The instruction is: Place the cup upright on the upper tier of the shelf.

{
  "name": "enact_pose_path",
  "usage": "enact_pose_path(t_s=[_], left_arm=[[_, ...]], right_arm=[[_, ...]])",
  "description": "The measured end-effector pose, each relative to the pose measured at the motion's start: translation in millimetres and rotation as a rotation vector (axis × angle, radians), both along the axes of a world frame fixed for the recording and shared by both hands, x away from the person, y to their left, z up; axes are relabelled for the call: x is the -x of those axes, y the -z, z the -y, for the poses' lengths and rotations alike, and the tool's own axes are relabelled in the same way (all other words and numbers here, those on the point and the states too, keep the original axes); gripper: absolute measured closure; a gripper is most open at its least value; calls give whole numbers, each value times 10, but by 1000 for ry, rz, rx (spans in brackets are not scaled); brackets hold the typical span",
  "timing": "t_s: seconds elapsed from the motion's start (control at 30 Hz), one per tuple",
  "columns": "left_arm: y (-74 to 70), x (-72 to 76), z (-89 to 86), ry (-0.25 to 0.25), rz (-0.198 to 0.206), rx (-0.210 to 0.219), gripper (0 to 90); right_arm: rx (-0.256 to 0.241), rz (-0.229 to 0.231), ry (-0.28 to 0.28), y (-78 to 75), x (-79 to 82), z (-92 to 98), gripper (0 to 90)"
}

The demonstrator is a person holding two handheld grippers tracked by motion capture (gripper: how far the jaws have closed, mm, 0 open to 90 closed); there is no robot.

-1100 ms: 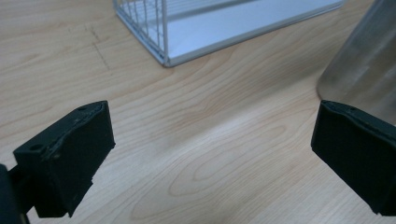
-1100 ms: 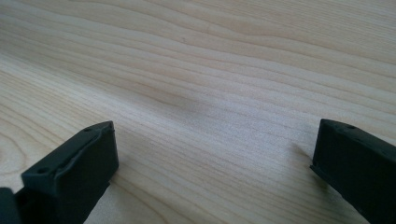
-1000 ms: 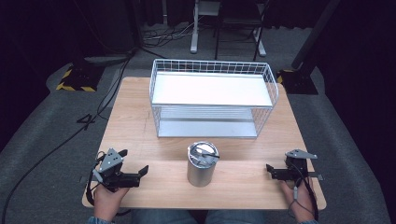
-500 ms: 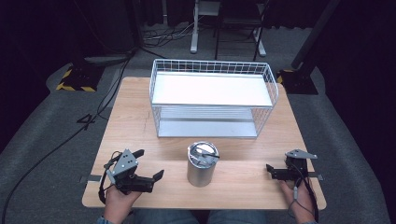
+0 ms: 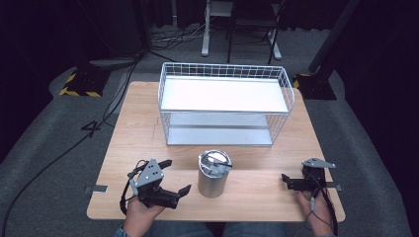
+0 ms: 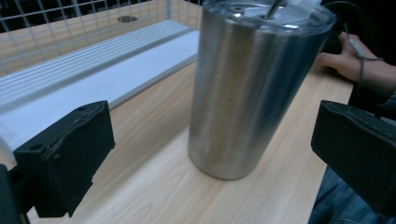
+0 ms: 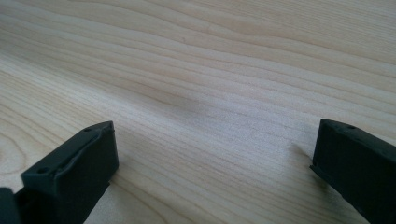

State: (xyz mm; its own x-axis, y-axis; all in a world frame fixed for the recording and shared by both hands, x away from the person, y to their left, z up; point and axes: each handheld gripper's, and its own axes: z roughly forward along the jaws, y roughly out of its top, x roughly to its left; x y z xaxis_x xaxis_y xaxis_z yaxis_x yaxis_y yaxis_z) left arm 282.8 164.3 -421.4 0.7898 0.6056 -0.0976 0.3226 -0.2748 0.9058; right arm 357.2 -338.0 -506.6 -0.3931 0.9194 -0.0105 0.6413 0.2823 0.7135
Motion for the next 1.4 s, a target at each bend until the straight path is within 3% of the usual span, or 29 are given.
enact_pose_path(t_s=[0.53,0.83,1.4], left_arm=[[17,-49,384,96,2,36,0],[86,-135,563,50,9,31,0],[227,-298,831,29,23,45,0]], right_arm=[[0,0,0,0,0,0,2],[0,0,0,0,0,0,2],[1,3,7,1,6,-5,3]])
